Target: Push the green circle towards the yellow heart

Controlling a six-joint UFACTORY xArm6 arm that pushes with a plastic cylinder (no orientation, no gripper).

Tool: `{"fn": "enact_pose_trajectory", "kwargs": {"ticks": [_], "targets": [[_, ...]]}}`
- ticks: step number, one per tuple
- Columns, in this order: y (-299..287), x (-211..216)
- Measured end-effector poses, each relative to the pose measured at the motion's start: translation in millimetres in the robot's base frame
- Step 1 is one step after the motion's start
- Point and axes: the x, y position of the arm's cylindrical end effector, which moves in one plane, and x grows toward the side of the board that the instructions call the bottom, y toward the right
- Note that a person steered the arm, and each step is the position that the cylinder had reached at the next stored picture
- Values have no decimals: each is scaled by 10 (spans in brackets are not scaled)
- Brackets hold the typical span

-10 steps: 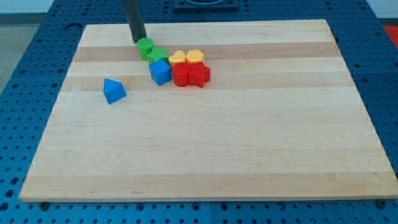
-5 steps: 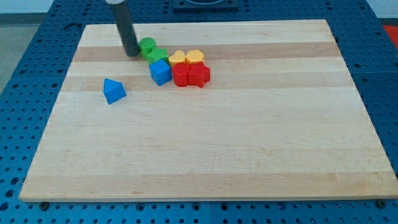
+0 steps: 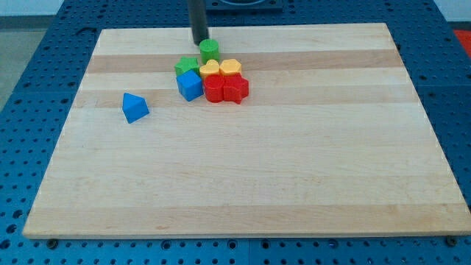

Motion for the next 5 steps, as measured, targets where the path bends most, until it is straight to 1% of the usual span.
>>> {"fn": "enact_pose_trajectory", "kwargs": {"ticks": [1, 2, 3, 4, 5], "targets": [[74, 78], [74, 336], [74, 499], [93, 412], [66, 7]]}}
